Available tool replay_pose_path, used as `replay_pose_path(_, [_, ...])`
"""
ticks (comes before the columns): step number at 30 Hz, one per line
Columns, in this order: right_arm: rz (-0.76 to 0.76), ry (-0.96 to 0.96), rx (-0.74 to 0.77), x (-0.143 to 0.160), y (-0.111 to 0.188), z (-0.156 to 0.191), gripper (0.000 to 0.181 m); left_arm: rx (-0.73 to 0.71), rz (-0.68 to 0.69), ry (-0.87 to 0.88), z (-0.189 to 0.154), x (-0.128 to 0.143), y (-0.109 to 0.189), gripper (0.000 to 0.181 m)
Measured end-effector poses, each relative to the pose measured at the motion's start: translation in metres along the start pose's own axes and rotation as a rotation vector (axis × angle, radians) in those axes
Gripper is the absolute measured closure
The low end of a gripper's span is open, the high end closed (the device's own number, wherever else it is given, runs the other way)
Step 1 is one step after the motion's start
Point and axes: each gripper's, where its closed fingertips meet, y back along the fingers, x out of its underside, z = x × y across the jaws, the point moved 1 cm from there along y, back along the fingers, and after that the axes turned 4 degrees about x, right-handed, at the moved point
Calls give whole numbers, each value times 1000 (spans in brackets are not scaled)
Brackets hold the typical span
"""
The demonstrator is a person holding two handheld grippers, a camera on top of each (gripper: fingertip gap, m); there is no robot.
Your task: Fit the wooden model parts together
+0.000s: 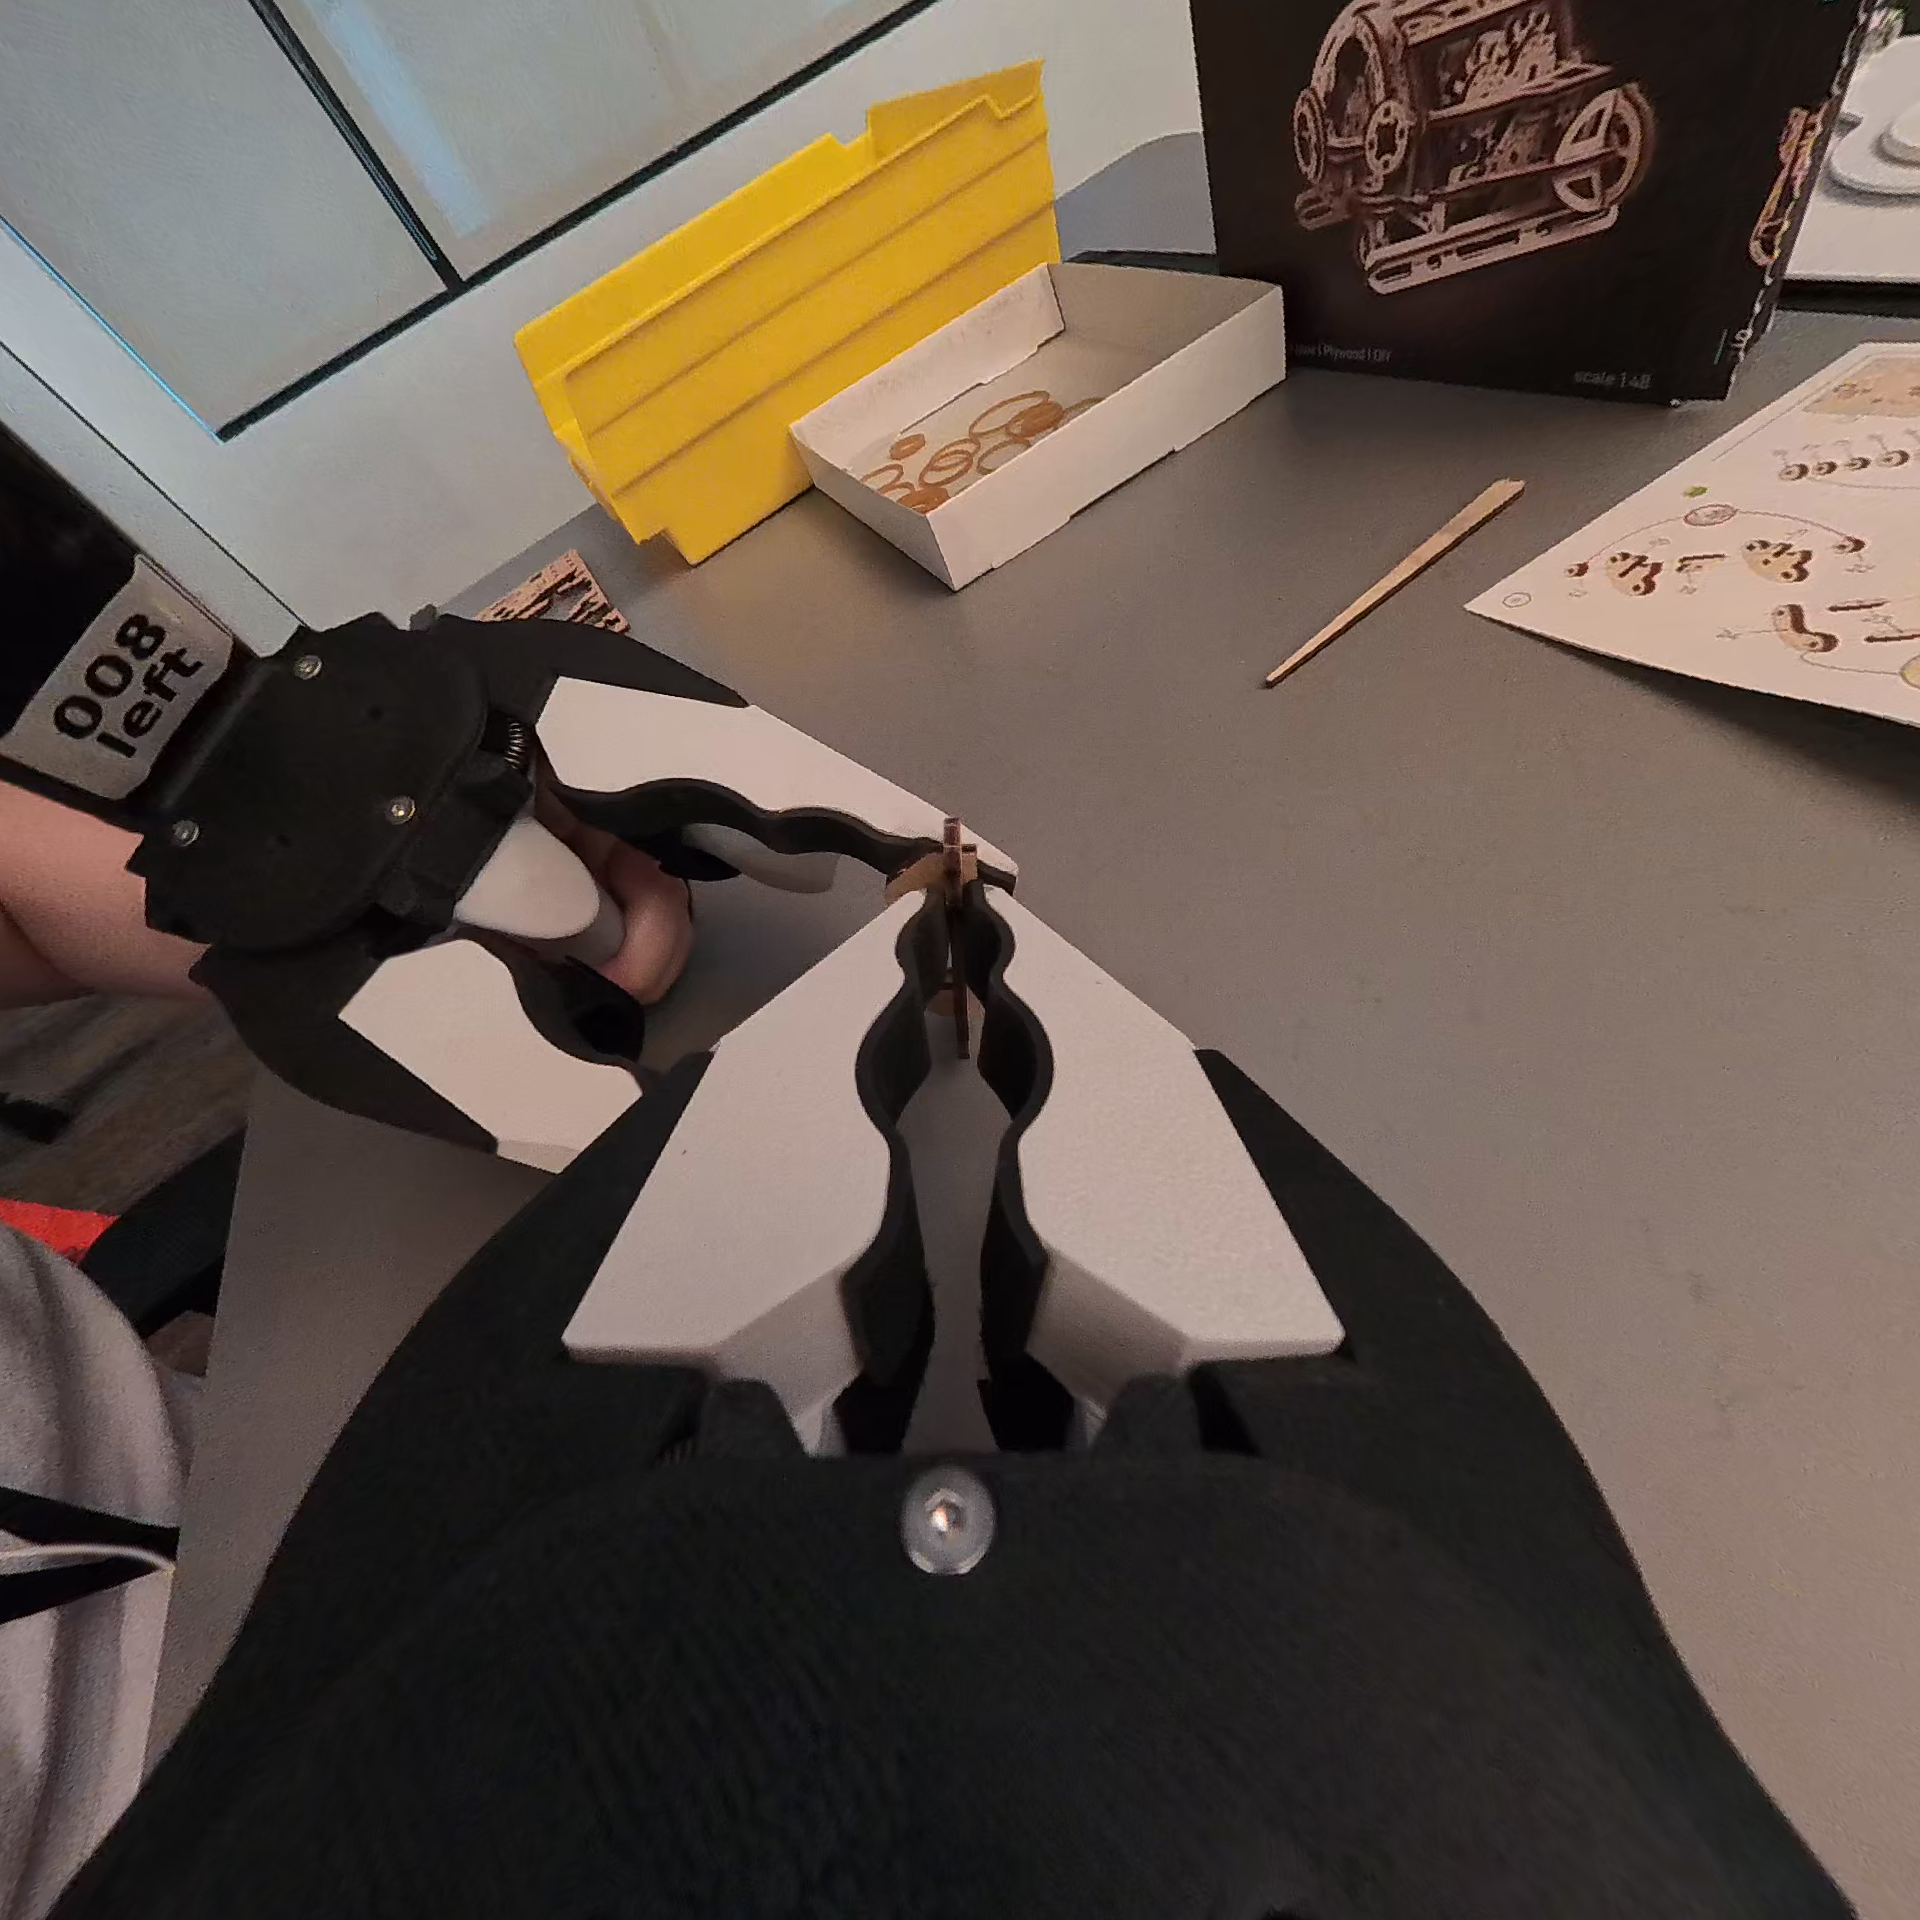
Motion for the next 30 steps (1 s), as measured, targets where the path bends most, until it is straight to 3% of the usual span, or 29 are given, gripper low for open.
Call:
replay_pose_path(22, [22, 54, 20, -4, 2, 5, 180, -89, 20, -117, 2, -1, 2, 118])
replay_pose_path(26, [-12, 46, -4, -8, 2, 6, 180, -96, -4, -102, 7, -5, 5, 124])
replay_pose_path(30, [-174, 23, -126, -28, 14, 14, 179, -28, -164, -35, 7, -30, 17, 123])
